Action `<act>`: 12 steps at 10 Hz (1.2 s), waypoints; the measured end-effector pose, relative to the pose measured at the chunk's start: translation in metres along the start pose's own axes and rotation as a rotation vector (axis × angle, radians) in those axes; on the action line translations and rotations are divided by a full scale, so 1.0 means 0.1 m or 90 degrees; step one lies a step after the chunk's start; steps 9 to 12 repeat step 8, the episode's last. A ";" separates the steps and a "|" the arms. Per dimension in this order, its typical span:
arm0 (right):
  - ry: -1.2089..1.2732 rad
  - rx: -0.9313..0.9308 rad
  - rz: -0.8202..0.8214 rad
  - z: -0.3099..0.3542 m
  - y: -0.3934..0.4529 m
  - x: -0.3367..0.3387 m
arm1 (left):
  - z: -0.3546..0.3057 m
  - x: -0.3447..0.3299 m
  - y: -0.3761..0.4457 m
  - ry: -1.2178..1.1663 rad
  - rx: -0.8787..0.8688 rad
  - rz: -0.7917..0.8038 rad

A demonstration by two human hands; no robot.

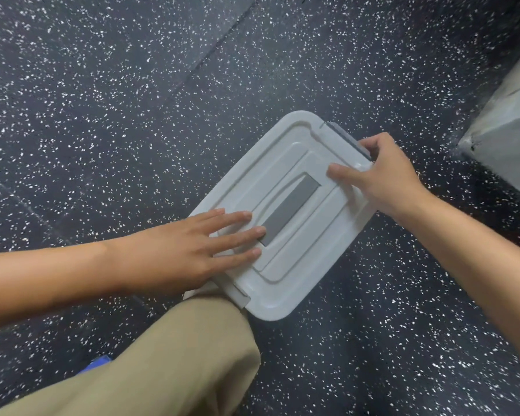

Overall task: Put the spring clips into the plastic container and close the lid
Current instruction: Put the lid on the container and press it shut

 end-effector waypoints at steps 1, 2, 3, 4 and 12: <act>-0.003 0.030 -0.059 0.00 -0.07 -0.02 | 0.01 0.04 0.02 -0.010 0.009 0.000; 0.004 0.050 -0.097 0.00 -0.10 -0.07 | 0.03 0.13 0.07 -0.026 0.014 0.001; -0.014 0.081 -0.132 -0.02 -0.12 -0.10 | 0.06 0.25 0.15 -0.030 0.012 0.023; -0.010 0.098 -0.123 -0.05 -0.11 -0.09 | 0.06 0.39 0.29 -0.052 0.035 0.038; -0.129 0.067 0.051 -1.18 -0.41 0.44 | -0.06 0.61 1.53 -0.097 0.069 -0.078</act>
Point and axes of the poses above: each hand's wrist, its own y-axis towards the middle knuckle, its own x-axis out of the back of the hand, z = x × y, the point moved 1 cm from there along y, towards the middle knuckle, and after that the axes turned 12 degrees about -x, right-handed, at the moved point
